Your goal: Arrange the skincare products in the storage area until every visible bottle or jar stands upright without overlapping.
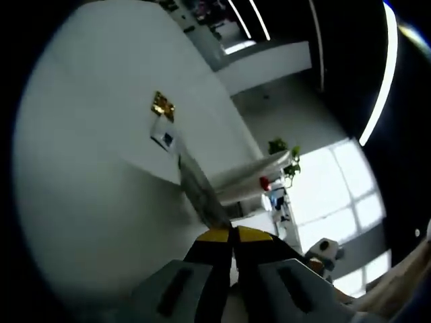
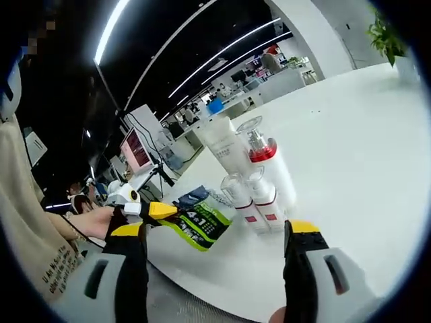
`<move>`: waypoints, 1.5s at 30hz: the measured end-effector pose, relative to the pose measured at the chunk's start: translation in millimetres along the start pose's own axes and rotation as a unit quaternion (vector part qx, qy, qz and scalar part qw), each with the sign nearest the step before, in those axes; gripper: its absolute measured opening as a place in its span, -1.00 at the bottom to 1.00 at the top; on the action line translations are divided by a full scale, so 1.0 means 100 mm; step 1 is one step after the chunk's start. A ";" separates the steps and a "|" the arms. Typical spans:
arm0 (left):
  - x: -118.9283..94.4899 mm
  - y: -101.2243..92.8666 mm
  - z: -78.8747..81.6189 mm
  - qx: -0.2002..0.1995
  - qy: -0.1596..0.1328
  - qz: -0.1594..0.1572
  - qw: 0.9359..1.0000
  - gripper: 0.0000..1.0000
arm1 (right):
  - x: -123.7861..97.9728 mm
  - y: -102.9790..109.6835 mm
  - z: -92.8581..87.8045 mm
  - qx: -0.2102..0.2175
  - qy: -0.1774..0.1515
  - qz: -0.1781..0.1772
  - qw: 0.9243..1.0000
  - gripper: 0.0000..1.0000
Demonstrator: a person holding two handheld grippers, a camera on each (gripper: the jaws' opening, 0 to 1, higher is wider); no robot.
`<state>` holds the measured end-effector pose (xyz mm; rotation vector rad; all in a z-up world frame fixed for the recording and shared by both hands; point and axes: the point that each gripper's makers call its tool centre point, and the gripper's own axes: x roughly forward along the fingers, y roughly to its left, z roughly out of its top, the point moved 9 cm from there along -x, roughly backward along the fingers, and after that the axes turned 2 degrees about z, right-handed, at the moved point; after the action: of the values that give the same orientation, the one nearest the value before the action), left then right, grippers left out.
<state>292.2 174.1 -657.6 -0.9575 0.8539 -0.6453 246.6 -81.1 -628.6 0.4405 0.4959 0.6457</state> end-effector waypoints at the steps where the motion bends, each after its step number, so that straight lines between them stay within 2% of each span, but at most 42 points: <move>1: 0.01 0.03 -0.01 0.000 0.001 0.002 1.000 -1.00 | 0.00 -0.01 0.00 -0.002 0.001 -0.006 1.000 0.67; 13: 0.09 0.31 -0.12 0.014 0.039 0.054 0.998 -1.00 | 0.02 0.00 -0.04 -0.029 0.022 -0.011 0.999 0.67; 21: 0.09 0.43 -0.17 0.030 0.052 0.086 0.995 -1.00 | 0.01 -0.02 -0.04 -0.023 0.016 -0.016 0.999 0.68; 30: 0.07 0.52 -0.19 0.083 0.069 0.119 0.987 -1.00 | 0.01 -0.02 -0.04 -0.022 0.018 -0.018 0.999 0.67; 32: 0.07 0.53 -0.18 0.103 0.074 0.128 0.984 -0.99 | 0.01 -0.02 -0.04 -0.021 0.018 -0.018 0.999 0.67; 35: 0.06 0.51 -0.16 0.161 0.088 0.145 0.972 -0.94 | 0.01 -0.02 -0.04 -0.021 0.018 -0.017 0.999 0.67; 37: 0.07 0.48 -0.15 0.207 0.103 0.153 0.961 -0.89 | 0.01 -0.02 -0.04 -0.020 0.019 -0.018 0.999 0.67; 39: 0.07 0.46 -0.14 0.260 0.121 0.159 0.945 -0.83 | 0.02 -0.03 -0.04 -0.020 0.019 -0.018 0.999 0.67; 40: 0.07 0.44 -0.14 0.286 0.132 0.164 0.935 -0.78 | 0.02 -0.03 -0.04 -0.020 0.018 -0.018 0.999 0.67; 42: 0.06 0.43 -0.13 0.325 0.143 0.177 0.918 -0.66 | 0.02 -0.03 -0.04 -0.019 0.018 -0.018 0.999 0.67; 43: 0.06 0.42 -0.12 0.352 0.149 0.188 0.905 -0.61 | 0.01 -0.03 -0.04 -0.019 0.018 -0.018 0.999 0.67; 45: 0.07 0.45 -0.09 0.382 0.158 0.197 0.889 -0.54 | 0.01 -0.03 -0.04 -0.019 0.018 -0.018 0.999 0.67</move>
<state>293.1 184.2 -702.9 0.0453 0.9334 -0.7069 246.6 -81.2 -633.6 0.3831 0.5232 0.6274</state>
